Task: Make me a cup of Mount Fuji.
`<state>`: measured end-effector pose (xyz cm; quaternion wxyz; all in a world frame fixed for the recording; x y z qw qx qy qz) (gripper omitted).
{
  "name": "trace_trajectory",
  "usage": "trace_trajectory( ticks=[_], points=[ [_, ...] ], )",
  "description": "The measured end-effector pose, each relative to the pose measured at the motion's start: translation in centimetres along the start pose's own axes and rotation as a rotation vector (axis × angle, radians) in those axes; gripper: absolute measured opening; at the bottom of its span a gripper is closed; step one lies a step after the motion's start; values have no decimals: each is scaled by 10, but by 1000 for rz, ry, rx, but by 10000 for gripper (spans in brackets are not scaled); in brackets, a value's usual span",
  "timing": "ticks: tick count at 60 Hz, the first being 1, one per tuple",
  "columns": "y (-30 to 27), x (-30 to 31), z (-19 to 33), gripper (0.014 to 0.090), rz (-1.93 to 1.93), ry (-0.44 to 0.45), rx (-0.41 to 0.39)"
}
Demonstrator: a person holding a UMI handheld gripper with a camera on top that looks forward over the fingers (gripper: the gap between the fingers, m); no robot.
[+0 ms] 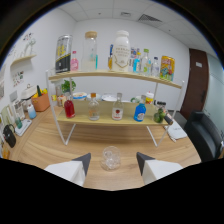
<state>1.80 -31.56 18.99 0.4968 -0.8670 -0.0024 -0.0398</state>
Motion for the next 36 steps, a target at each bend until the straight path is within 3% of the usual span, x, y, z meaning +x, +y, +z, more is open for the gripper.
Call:
trace_trajectory(
  ticks=[21,32,36],
  points=[
    [-65,-57,48,855,84,-125,232],
    [-105,-70,107,858,90,-118,285],
    [-110,-73,128,822,99,-128,290]
  ],
)
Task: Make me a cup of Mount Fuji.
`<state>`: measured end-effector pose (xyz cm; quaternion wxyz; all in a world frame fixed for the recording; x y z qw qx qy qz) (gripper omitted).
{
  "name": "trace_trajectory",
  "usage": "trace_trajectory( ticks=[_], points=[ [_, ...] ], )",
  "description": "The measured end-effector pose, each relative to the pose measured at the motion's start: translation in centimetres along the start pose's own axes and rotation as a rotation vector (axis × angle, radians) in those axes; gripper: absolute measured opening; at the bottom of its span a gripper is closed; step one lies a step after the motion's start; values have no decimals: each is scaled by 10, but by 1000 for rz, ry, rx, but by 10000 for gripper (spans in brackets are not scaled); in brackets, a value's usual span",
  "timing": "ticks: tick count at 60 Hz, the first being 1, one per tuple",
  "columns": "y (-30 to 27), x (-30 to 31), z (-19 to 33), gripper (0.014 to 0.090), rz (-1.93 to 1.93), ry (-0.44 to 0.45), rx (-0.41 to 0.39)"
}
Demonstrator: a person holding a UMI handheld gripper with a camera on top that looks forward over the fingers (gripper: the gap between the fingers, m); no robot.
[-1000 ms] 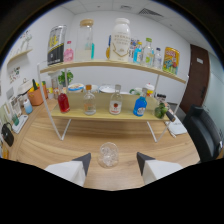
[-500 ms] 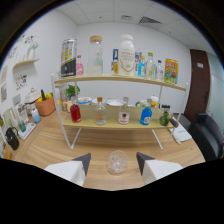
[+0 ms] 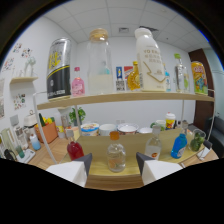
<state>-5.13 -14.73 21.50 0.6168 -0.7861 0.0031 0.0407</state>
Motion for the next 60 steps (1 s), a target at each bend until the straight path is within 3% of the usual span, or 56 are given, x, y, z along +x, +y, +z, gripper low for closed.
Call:
trace_trajectory(
  ticks=[13,18,32,42,60],
  points=[
    [19,7,45,525,-3,24,-36],
    [25,8,53,378,-18,22,-47],
    [24,4,49,360,-69,-9,-29],
    [15,-5,19,358,-96,-23,6],
    [76,-24,-36,357,192,-95,-109]
  ],
)
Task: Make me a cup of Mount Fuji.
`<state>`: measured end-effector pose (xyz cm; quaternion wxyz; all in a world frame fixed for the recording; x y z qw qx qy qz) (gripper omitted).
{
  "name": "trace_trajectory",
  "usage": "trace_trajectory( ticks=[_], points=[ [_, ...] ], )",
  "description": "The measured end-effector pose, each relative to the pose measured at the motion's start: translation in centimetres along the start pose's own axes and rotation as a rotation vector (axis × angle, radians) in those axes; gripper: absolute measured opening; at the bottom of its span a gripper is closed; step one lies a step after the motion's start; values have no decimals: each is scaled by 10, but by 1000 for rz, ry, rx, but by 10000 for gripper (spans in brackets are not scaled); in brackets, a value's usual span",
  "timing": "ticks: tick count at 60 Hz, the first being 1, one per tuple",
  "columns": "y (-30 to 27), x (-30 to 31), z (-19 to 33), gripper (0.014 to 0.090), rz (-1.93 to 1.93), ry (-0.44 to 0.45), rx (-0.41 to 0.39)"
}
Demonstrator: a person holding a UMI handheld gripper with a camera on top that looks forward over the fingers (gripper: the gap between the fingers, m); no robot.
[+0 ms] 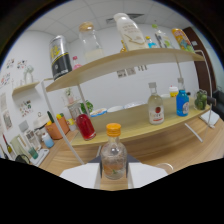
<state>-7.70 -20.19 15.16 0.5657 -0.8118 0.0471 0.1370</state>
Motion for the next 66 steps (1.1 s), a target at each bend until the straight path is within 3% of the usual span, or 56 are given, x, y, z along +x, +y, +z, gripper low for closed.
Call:
trace_trajectory(
  ticks=[11,22,36,52,66],
  points=[
    [13,3,-2,356,428,-70,-16],
    [7,0,-1,356,931,-195,-34],
    [-10,10,-6,355,1426,-325,8],
    [-12,23,-6,354,1785,-377,47],
    [-6,16,-7,357,1642,-329,18]
  ],
)
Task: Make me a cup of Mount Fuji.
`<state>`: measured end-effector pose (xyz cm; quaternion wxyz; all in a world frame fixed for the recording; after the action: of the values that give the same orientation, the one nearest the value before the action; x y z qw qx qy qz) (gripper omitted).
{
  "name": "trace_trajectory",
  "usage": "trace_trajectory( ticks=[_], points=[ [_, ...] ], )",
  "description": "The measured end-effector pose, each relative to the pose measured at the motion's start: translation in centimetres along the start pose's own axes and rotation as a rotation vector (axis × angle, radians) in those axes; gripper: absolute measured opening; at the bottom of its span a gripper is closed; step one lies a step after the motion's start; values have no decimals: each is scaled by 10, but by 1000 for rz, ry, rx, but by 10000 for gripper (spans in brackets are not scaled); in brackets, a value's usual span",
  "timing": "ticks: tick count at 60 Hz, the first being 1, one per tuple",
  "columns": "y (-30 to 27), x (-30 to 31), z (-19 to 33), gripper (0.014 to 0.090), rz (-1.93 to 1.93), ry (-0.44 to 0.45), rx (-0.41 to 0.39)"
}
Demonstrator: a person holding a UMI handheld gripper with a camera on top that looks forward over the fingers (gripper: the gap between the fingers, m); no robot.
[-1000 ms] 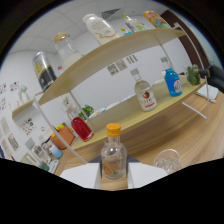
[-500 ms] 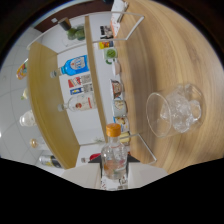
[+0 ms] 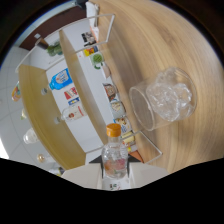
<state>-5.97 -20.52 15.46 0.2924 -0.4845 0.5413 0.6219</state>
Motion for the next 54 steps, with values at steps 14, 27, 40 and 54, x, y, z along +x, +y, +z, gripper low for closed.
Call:
trace_trajectory(
  ticks=[14,27,40,54],
  points=[
    [35,-23,1,356,-974,122,-5],
    [83,18,21,354,-1626,211,-45],
    [83,109,39,355,-1798,416,-136],
    [68,167,42,356,-1781,582,-205]
  ],
)
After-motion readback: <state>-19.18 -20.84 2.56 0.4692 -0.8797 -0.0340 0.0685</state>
